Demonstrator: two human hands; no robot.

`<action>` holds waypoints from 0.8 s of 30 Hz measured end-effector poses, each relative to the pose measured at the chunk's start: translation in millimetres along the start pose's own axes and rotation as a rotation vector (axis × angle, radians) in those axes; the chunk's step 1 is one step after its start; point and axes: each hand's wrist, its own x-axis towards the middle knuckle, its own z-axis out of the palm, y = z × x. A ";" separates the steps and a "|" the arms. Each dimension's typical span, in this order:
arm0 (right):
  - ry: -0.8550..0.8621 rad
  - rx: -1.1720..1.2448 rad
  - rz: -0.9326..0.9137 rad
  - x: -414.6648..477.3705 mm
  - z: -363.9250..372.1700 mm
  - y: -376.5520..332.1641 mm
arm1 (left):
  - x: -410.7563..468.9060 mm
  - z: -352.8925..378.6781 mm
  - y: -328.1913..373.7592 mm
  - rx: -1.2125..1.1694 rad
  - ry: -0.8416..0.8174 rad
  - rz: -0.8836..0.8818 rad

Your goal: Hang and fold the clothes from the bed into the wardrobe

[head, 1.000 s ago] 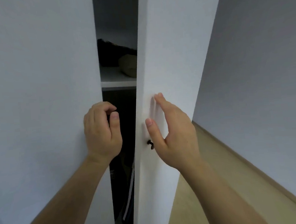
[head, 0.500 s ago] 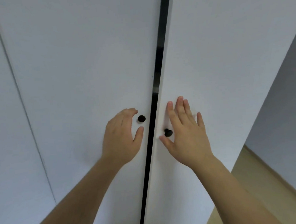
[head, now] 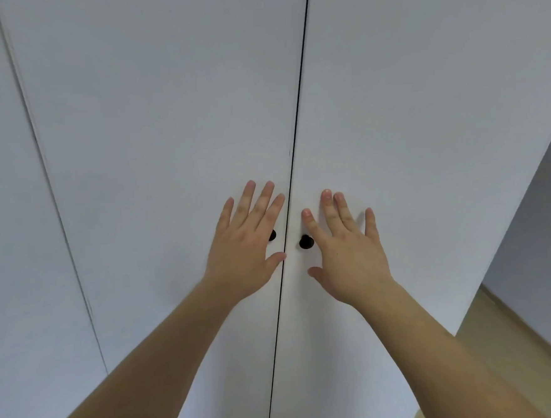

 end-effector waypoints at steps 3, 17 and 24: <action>-0.012 -0.004 0.005 5.6 2.9 0.7 | 2.1 8.0 -0.7 0.012 -0.017 -0.032; -0.044 0.070 0.026 11.3 8.3 0.4 | 3.8 26.0 7.2 0.162 -0.023 -0.056; 0.187 0.305 -0.091 -25.8 0.2 36.5 | -19.4 -7.0 20.3 0.193 -0.068 0.073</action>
